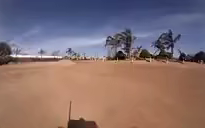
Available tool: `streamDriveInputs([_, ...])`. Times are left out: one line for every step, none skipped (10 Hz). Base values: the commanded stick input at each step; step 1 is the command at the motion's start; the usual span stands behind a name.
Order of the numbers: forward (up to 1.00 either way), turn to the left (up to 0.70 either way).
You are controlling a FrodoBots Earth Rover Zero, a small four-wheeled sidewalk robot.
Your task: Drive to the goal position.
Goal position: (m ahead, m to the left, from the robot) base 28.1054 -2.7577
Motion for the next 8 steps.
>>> streamDriveInputs([0.7,0.0])
streamDriveInputs([0.7,0.0])
streamDriveInputs([0.7,0.0])
streamDriveInputs([0.7,0.02])
streamDriveInputs([0.7,0.03])
streamDriveInputs([0.7,0.12])
streamDriveInputs([0.7,0.23])
streamDriveInputs([0.7,0.35])
